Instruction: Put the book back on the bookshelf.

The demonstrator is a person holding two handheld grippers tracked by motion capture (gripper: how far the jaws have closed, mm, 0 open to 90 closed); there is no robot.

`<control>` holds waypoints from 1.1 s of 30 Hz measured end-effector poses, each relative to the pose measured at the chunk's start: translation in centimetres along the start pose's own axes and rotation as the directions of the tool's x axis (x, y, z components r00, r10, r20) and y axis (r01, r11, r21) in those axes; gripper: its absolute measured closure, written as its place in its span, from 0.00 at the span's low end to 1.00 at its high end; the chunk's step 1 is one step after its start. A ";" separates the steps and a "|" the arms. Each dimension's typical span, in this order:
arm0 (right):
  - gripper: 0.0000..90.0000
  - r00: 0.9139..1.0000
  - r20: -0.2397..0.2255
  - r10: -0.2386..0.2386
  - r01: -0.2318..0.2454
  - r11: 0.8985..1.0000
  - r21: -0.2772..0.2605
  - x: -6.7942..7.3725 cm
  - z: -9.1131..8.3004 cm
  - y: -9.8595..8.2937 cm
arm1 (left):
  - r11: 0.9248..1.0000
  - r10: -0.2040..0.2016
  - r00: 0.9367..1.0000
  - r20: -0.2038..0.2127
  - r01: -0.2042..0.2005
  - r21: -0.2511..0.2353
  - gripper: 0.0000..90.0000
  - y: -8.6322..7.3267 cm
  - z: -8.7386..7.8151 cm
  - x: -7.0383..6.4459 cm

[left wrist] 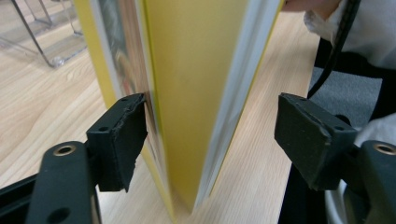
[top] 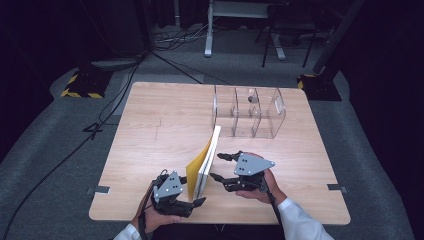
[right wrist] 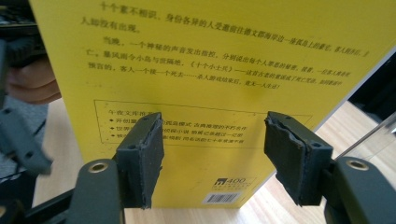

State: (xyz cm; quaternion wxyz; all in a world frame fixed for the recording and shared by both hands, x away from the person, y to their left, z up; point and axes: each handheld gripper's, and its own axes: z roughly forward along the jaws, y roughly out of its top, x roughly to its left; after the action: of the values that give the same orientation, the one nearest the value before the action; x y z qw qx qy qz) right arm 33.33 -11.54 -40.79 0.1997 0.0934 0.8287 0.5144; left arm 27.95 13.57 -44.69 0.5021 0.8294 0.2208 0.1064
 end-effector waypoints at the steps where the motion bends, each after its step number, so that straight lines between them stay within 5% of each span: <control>1: 0.42 1.000 0.003 -0.001 0.001 1.000 0.001 0.0 0.1 0.1 | 1.000 -0.003 1.000 -0.010 0.003 -0.003 0.26 0.2 0.2 -0.2; 5: 0.41 1.000 0.026 -0.003 0.003 1.000 -0.001 0.3 0.6 0.3 | 1.000 0.008 0.995 -0.104 -0.006 0.020 0.26 1.0 1.2 -1.0; 13: 0.39 0.998 0.058 0.021 -0.020 1.000 -0.011 0.0 0.8 0.5 | 0.999 -0.038 0.987 -0.153 0.038 0.001 0.39 1.1 1.3 -0.6; 17: 0.39 0.998 0.069 0.012 -0.011 1.000 -0.014 0.1 1.1 0.8 | 0.999 -0.032 0.976 -0.217 0.039 0.029 0.45 1.0 1.8 -0.6; 23: 0.39 0.996 0.086 0.019 -0.018 1.000 -0.017 -0.2 0.9 0.7 | 0.998 -0.060 0.981 -0.185 0.059 -0.008 0.66 0.5 1.4 0.3; 26: 0.39 0.991 0.134 0.016 -0.011 0.999 -0.034 -0.9 0.3 0.6 | 0.998 -0.070 0.978 -0.198 0.069 -0.011 0.81 0.4 1.0 0.7; 28: 0.40 0.987 0.160 0.023 -0.016 0.999 -0.041 -1.5 -0.2 0.4 | 0.997 -0.079 0.984 -0.158 0.077 -0.020 0.83 0.2 0.8 1.2; 33: 0.38 0.983 0.169 0.069 -0.061 0.997 -0.049 -3.4 -1.7 -1.0 | 1.000 -0.021 0.994 -0.112 0.020 -0.011 0.83 0.3 0.9 1.3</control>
State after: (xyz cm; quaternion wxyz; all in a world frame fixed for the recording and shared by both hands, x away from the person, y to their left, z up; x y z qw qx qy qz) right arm 35.77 -14.57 -40.22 0.2550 0.1597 0.7937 0.5286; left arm 29.47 13.36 -44.93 0.4939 0.8174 0.2566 0.1485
